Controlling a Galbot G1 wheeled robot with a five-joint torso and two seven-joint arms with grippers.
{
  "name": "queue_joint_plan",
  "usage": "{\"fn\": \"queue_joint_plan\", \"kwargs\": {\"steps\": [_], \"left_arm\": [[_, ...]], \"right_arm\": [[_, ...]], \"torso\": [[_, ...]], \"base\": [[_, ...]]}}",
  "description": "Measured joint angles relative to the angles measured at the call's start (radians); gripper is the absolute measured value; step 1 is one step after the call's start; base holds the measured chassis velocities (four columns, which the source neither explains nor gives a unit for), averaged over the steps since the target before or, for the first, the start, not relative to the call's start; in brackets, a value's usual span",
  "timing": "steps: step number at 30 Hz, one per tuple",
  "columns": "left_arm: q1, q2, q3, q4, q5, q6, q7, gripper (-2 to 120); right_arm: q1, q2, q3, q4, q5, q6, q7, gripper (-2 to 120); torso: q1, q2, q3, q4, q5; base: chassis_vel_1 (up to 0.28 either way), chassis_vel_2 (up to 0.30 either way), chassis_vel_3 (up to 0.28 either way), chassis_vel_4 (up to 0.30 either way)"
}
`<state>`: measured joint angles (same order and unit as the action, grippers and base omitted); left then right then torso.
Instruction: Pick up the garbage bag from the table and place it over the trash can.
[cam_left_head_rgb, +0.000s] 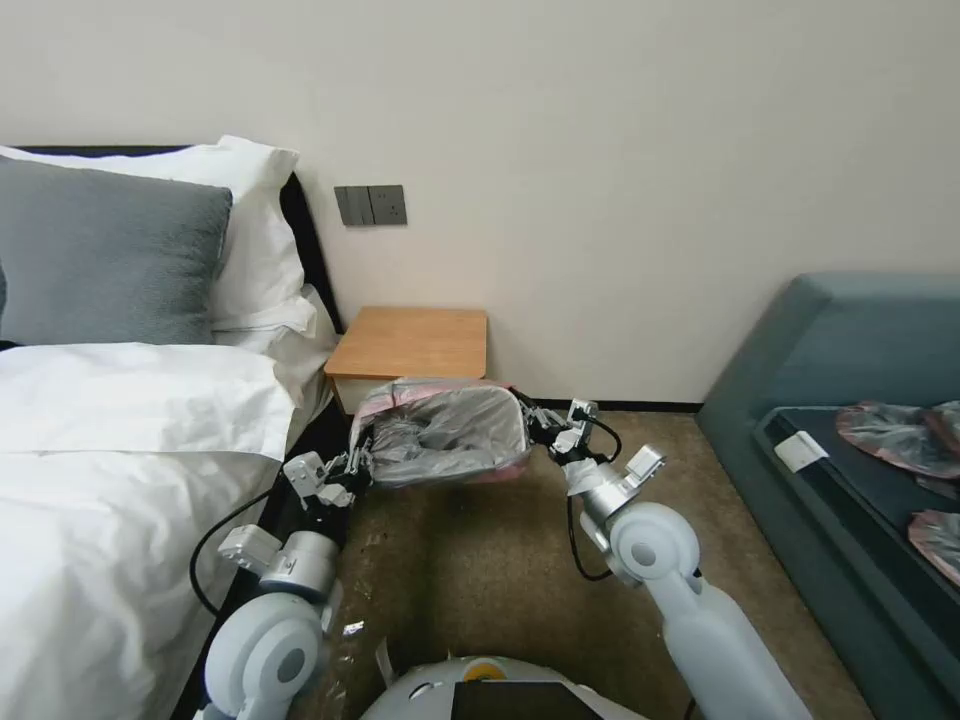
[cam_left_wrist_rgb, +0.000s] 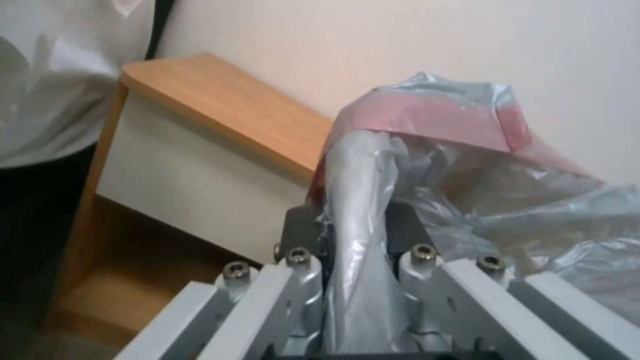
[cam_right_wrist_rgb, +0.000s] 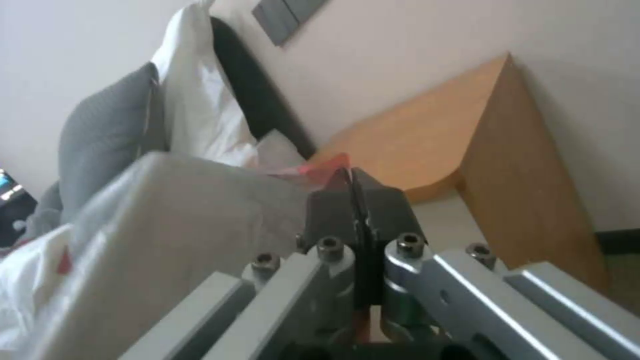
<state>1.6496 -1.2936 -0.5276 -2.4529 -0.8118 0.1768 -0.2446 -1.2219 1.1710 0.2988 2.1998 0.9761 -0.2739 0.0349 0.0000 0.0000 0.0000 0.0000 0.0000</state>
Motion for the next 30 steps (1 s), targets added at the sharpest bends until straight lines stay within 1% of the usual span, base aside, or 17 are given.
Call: {"fn": "queue_joint_plan", "kwargs": {"steps": [1,4,5,8,9,11,13,16,22,24,30], "left_arm": [[0.000,0.000,0.000,0.000,0.000,0.000,0.000,8],[-0.012,-0.001,-0.005,-0.002,-0.054,0.007,-0.034,8],[-0.012,-0.001,-0.005,-0.002,-0.054,0.007,-0.034,8],[-0.023,-0.005,-0.008,-0.002,-0.097,0.010,-0.061,8],[-0.023,-0.005,-0.008,-0.002,-0.097,0.010,-0.061,8],[-0.026,-0.007,-0.010,-0.001,-0.118,0.012,-0.071,8],[-0.027,-0.007,-0.011,-0.001,-0.124,0.013,-0.074,8],[-0.034,-0.009,-0.013,0.001,-0.150,0.020,-0.083,8],[-0.037,-0.010,-0.018,0.015,-0.140,0.022,-0.077,8],[-0.030,-0.010,-0.017,0.019,-0.119,0.022,-0.059,8],[-0.021,-0.010,-0.009,0.016,-0.118,0.025,-0.046,8]], "right_arm": [[0.000,0.000,0.000,0.000,0.000,0.000,0.000,0],[-0.020,0.002,-0.001,0.020,-0.012,-0.001,-0.001,0],[-0.020,0.002,-0.001,0.020,-0.012,-0.001,-0.001,0],[-0.047,0.001,-0.003,0.060,-0.054,-0.009,-0.002,0],[-0.047,0.001,-0.003,0.060,-0.054,-0.009,-0.002,0],[-0.064,-0.001,-0.004,0.076,-0.100,-0.012,-0.005,0],[-0.068,-0.001,-0.005,0.078,-0.111,-0.012,-0.007,0],[-0.078,0.001,-0.010,0.077,-0.181,-0.007,-0.012,0],[-0.074,0.002,-0.021,0.061,-0.252,0.009,-0.017,0],[-0.057,-0.003,-0.023,0.039,-0.255,0.015,-0.016,0],[-0.023,-0.008,-0.022,-0.017,-0.243,0.033,-0.016,0]], "torso": [[0.000,0.000,0.000,0.0000,0.0000],[0.000,0.000,0.000,0.0000,-0.0001],[0.000,0.000,0.000,0.0000,-0.0001],[0.000,0.000,0.000,0.0000,-0.0002],[0.000,0.000,0.000,0.0000,-0.0002],[0.000,0.000,0.000,-0.0001,-0.0001],[0.000,0.000,0.000,0.0000,-0.0001],[0.000,0.000,0.000,0.0000,-0.0001],[0.000,0.000,0.000,-0.0001,-0.0001],[0.000,0.000,0.000,0.0001,0.0000],[0.000,0.000,0.000,0.0001,0.0000]], "base": [[0.000,0.000,0.000,0.000],[0.000,0.000,0.000,0.000],[0.000,0.000,0.000,0.000],[0.000,0.000,0.000,0.000],[0.000,0.000,0.000,0.000],[0.000,0.000,0.000,0.000],[0.000,0.000,0.000,0.000],[0.000,0.000,0.000,0.000],[0.000,0.000,0.000,0.000],[0.000,0.000,0.000,0.000],[0.000,0.000,0.000,0.000]]}}
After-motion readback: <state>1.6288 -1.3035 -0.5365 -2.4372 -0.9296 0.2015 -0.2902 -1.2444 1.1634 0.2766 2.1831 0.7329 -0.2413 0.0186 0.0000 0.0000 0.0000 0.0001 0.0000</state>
